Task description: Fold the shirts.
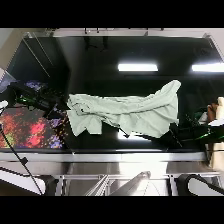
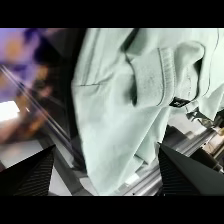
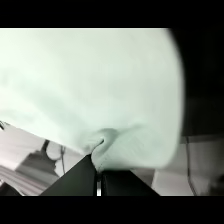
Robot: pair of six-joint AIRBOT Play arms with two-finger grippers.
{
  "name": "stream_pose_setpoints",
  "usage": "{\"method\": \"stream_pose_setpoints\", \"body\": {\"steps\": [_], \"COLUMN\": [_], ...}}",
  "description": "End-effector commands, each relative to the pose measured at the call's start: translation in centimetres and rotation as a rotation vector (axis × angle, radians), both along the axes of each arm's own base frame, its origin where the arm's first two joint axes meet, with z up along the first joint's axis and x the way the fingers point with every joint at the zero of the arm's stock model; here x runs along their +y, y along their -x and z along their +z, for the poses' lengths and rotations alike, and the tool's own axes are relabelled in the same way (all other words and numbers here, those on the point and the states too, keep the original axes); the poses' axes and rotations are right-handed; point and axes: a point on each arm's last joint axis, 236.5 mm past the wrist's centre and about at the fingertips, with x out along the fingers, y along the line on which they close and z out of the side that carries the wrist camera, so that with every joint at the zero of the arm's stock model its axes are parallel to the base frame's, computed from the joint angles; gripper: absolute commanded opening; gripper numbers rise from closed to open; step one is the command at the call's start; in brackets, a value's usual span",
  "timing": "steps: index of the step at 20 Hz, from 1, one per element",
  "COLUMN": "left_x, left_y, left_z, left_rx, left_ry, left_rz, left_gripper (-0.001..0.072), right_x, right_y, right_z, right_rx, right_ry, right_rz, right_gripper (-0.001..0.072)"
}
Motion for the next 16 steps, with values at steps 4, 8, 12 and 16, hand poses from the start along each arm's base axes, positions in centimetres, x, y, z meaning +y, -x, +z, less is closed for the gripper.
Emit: {"method": "stream_pose_setpoints", "body": {"steps": [4, 8, 12, 16], "left_x": [-3.5, -3.4, -2.8, -4.9], "left_y": [-2.6, -1.6, -1.4, -2.4], "left_z": [-1.7, -3.1, -1.9, 11.8], "left_rx": [-0.116, -0.122, -0.112, -0.363], "left_ry": [-0.088, -0.18, -0.155, 0.13], "left_rz": [-0.036, -0.135, -0.117, -0.131], "left_gripper": [0.0604, 0.0025, 0.0024, 0.0023], "right_x": [-1.4, -1.5, -1.2, 0.7], "right_y": [-3.0, -3.2, -3.2, -7.3], "right_z": [-0.5, -0.3, 0.1, 11.7], "right_rx": [-0.12, -0.132, -0.133, -0.457], "right_ry": [0.094, 0.098, 0.084, -0.042], "right_rz": [-0.049, -0.047, -0.038, 0.094], "right_gripper": [0.0018, 0.0018, 0.0017, 0.0016]}}
